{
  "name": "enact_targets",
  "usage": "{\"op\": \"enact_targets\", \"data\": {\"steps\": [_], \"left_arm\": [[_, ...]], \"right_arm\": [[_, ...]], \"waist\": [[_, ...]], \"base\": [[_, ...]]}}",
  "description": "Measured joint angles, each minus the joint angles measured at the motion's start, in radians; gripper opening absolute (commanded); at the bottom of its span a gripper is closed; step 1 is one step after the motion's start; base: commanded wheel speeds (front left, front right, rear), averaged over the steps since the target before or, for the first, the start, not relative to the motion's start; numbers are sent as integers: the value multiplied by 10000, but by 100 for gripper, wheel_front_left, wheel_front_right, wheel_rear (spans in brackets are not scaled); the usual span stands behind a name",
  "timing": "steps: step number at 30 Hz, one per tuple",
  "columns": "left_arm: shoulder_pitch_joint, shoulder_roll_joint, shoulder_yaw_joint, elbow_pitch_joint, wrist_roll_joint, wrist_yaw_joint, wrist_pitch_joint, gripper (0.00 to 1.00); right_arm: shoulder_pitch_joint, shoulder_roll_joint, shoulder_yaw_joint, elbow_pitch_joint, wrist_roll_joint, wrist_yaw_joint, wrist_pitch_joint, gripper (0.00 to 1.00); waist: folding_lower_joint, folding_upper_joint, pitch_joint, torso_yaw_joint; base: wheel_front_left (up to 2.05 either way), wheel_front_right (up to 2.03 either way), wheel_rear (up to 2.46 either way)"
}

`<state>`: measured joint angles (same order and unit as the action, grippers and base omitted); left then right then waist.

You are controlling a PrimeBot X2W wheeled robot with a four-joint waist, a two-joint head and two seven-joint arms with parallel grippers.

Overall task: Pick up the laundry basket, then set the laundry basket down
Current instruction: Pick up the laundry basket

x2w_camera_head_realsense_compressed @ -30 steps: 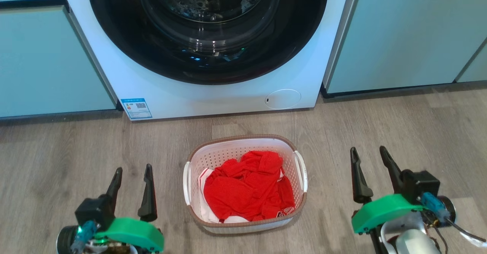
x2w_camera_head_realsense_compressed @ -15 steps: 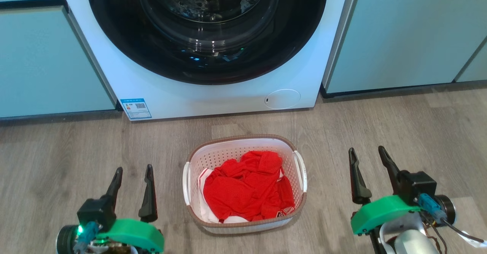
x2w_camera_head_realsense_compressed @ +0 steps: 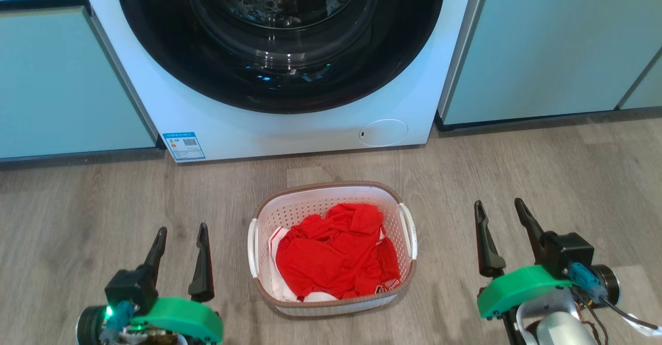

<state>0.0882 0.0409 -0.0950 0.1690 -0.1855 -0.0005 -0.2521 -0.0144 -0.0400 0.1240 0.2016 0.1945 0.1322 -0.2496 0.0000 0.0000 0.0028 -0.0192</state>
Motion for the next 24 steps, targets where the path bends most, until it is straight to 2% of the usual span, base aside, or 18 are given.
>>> {"op": "enact_targets", "data": {"steps": [13, 24], "left_arm": [[-104, 2, 8, 35, -196, -2, 0, 100], [-1868, -4, 21, 575, -274, -6, -2, 100]], "right_arm": [[-46, 0, -115, 44, 0, 0, 0, 100], [-1958, -12, -359, 454, -194, 0, -2, 100]], "waist": [[0, 0, 481, 16], [1, 0, 2256, 63]], "base": [[0, 0, 0], [0, 0, 0]]}}
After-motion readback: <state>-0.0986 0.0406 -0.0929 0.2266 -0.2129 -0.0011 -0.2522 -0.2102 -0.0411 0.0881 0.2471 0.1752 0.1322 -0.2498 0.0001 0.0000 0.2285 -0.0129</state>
